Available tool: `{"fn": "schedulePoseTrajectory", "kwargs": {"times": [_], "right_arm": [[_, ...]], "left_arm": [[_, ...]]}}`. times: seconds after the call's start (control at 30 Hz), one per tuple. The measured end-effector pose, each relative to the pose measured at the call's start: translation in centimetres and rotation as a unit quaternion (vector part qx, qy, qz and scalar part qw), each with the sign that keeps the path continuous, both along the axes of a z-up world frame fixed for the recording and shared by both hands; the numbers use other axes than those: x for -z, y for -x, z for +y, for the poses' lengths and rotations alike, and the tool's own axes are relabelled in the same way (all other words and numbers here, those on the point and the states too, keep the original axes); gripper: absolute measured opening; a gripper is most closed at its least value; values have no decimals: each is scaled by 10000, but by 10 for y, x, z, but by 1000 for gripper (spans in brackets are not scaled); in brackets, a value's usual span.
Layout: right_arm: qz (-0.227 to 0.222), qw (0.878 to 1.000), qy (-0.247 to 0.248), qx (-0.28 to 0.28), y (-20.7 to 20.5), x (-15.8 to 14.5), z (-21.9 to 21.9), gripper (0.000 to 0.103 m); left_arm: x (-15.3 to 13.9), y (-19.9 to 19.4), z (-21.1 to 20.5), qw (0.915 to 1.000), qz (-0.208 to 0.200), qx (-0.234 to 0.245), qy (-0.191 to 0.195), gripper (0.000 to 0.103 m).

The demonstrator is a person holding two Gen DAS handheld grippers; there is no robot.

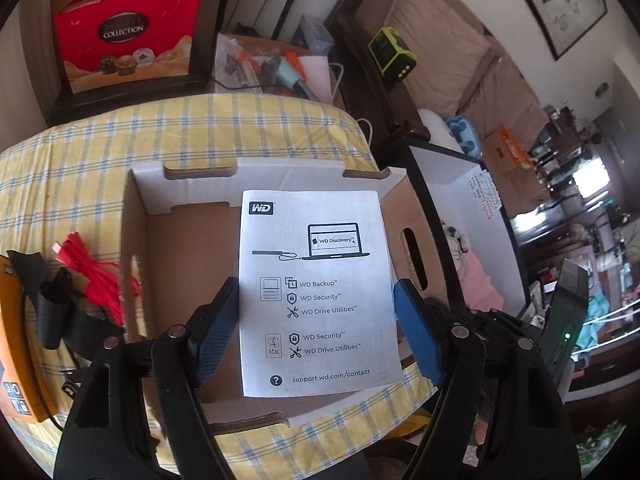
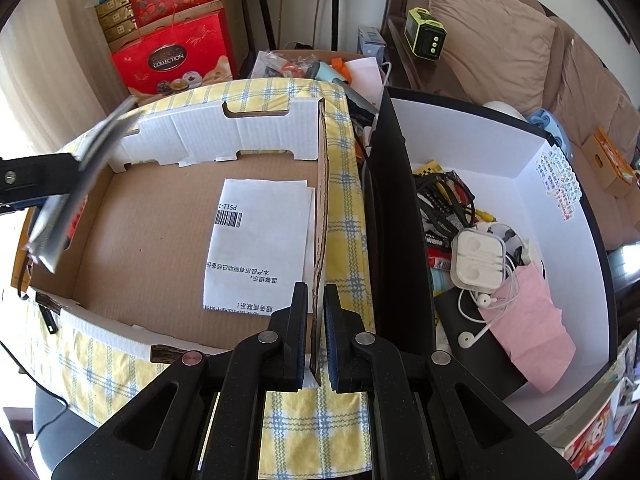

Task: Organize objects
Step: 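Lift the instruction sheet with the left tool and carry it into the cardboard box, then lower the instruction sheet onto the folded paper and open the left tool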

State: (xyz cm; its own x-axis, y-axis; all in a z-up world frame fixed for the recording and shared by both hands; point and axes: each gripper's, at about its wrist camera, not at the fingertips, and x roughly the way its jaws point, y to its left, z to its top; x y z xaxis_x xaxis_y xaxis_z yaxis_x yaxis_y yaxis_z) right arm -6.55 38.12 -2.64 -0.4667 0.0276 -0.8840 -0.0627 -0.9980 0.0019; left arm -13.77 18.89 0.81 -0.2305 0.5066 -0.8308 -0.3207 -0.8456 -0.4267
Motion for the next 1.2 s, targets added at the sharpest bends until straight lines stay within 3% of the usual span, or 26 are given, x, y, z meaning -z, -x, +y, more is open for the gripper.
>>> {"fn": "schedulePoseTrajectory", "kwargs": {"times": [0.7,1.0,1.2], "right_arm": [[36,9998,180,11,-1,0,4,7],[32,9998,173,4,-1,0,5,7],[38,9998,178,7,-1,0,5,7]], "left_arm": [[45,7,69,9983,-564,25,-141,74],[57,7,79,9957,-898,-109,-212,74],[65,6,81,9918,-1192,26,-466,77]]}}
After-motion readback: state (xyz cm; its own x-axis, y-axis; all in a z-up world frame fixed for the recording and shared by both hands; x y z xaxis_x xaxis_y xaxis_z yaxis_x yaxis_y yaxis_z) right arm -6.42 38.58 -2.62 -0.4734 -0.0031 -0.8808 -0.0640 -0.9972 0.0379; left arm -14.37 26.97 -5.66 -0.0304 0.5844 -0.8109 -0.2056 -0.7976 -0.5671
